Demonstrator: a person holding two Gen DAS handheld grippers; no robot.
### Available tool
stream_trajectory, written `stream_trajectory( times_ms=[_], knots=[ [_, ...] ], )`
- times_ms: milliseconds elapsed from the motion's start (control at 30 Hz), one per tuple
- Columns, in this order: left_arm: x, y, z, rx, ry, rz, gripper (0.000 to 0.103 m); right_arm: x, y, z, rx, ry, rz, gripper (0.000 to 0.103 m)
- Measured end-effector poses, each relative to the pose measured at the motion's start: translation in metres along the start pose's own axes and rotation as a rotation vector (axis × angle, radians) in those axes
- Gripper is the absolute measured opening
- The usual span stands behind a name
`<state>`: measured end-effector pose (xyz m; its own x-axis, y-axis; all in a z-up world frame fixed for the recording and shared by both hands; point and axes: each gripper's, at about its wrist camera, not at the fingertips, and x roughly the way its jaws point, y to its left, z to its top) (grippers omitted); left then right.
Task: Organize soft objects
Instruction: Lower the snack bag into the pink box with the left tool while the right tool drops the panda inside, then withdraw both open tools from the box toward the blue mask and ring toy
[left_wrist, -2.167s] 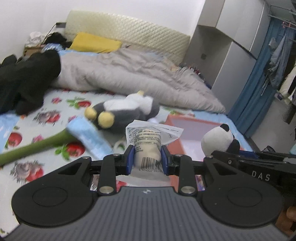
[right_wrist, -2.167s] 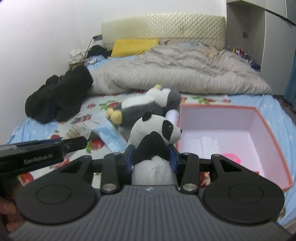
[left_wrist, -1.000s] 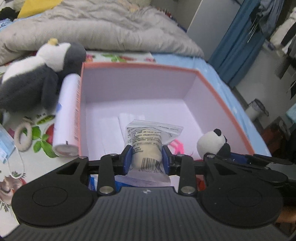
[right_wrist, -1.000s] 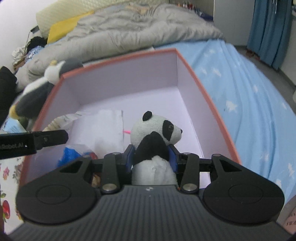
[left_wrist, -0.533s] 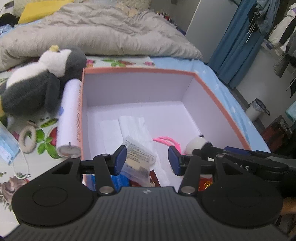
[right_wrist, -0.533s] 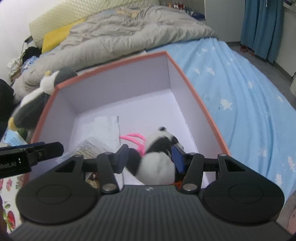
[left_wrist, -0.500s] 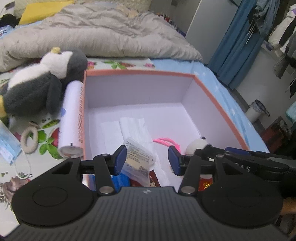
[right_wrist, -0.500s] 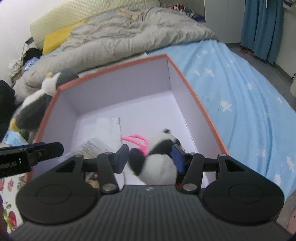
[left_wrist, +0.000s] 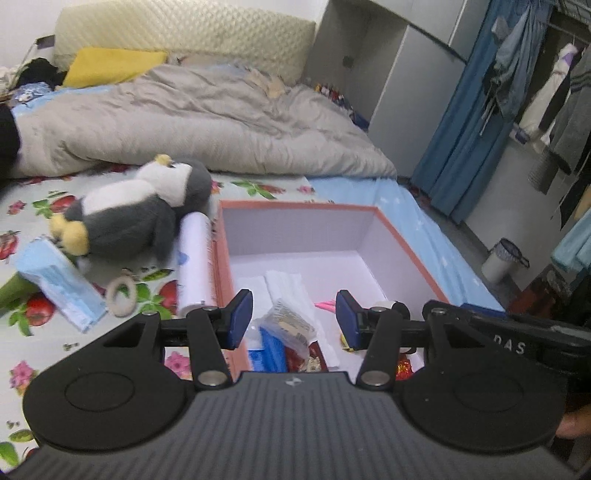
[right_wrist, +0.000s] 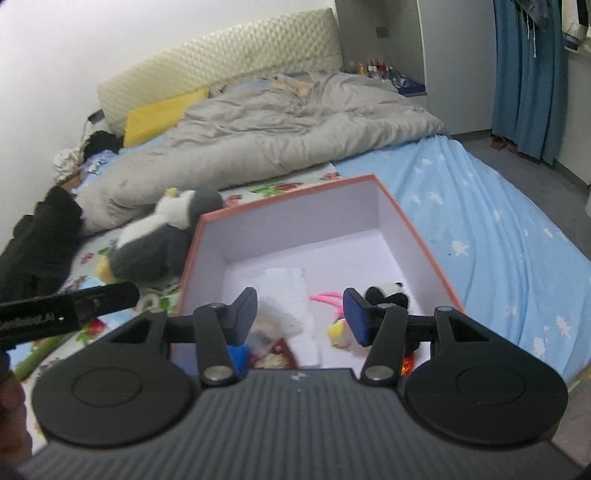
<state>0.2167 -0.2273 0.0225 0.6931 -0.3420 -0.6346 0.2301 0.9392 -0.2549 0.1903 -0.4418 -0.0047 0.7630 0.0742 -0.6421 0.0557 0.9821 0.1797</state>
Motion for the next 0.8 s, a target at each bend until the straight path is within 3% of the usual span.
stream_trajectory(
  times_ms=[433,800],
  knots=[
    [-0.099,0.047,-0.035,-0.041,-0.081,0.027,0.056,-0.064,0.069,-0.031,-0.059,-0.046,0.084,0.054],
    [-0.143,0.101,-0.089,-0.096,-0.084,0.082,0.059,-0.079,0.114,-0.082,-0.083,-0.04,0.153,0.054]
  ],
)
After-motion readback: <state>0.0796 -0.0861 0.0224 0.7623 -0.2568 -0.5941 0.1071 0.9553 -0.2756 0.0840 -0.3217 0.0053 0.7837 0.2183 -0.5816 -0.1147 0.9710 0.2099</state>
